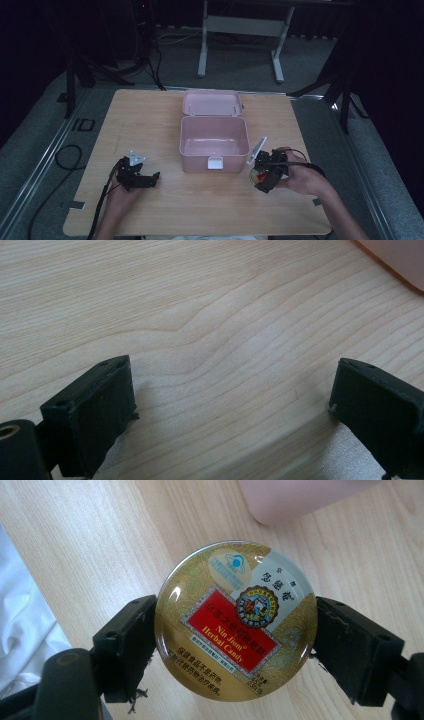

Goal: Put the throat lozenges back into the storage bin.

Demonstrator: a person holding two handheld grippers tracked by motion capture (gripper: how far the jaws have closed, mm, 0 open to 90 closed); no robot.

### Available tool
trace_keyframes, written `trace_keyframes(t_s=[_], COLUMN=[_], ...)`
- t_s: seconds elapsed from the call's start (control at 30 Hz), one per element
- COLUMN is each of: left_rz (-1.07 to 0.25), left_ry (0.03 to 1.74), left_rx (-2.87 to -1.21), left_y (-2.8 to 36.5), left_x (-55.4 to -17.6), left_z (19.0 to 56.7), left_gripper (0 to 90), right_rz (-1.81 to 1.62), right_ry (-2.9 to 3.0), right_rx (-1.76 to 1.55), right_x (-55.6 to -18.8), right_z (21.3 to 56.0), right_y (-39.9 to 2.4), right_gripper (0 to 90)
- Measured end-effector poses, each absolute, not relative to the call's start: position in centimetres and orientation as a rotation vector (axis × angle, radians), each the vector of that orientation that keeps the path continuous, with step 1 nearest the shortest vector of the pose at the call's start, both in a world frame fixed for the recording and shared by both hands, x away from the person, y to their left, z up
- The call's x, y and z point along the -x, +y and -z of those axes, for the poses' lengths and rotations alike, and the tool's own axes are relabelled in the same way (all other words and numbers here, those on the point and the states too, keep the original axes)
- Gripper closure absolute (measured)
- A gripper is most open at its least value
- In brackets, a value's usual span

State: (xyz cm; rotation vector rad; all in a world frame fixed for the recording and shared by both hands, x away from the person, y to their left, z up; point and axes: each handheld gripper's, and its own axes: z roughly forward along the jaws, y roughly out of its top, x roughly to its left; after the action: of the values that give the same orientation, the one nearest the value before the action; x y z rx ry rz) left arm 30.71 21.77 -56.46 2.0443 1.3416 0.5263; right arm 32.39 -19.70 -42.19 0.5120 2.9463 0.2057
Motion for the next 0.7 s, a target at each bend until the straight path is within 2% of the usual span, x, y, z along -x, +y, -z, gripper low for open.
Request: trace_keyframes(t_s=[0.7], left_rz=[-0.526], left_ry=[1.341], left_rx=[-2.044], left_y=[21.8], left_x=[-30.7], left_z=[56.5], left_gripper=[4.6], right_rz=[-0.171], right_ry=[2.925], right_rx=[-0.497], right_x=[-33.3], right_z=[40.2], right_y=[-20.1], right_gripper=[20.5])
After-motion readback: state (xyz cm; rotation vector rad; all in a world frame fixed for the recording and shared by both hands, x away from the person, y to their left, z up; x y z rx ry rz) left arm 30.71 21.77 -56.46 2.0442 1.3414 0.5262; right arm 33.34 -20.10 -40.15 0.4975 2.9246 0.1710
